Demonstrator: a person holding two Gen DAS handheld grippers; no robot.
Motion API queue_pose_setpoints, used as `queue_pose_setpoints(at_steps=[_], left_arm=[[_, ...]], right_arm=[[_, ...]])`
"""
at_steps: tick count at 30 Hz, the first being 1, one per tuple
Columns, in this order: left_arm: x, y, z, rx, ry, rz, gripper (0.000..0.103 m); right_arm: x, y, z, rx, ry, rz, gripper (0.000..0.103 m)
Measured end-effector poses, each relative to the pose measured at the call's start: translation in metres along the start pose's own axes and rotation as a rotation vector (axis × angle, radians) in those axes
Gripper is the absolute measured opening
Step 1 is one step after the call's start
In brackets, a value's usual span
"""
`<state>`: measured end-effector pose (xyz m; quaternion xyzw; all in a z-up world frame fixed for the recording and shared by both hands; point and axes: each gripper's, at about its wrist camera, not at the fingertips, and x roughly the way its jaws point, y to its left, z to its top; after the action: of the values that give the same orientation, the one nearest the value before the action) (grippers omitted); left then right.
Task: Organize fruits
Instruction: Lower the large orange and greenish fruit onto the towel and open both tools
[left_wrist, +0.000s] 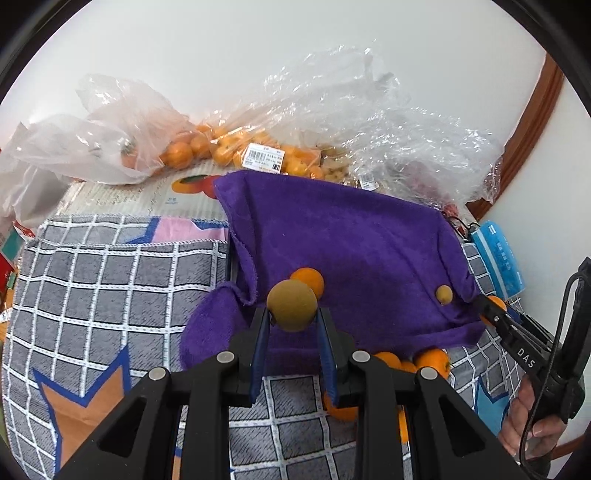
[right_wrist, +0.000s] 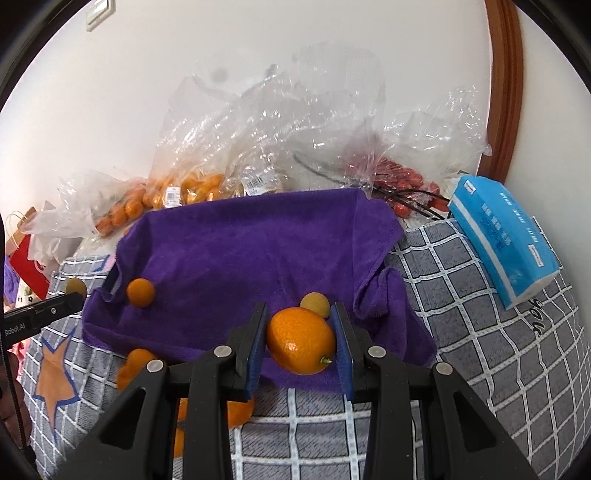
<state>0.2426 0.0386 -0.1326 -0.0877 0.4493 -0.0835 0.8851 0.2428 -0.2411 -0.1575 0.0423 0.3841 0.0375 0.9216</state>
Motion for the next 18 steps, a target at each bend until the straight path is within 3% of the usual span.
queue_pose_setpoints(at_steps=[18], left_arm=[[0.044,-0.004,-0.004,-0.025,0.085,0.004,0.025]], right_arm=[[0.039,-0.01,-0.004,-0.026,0.05,-0.012,0.034]])
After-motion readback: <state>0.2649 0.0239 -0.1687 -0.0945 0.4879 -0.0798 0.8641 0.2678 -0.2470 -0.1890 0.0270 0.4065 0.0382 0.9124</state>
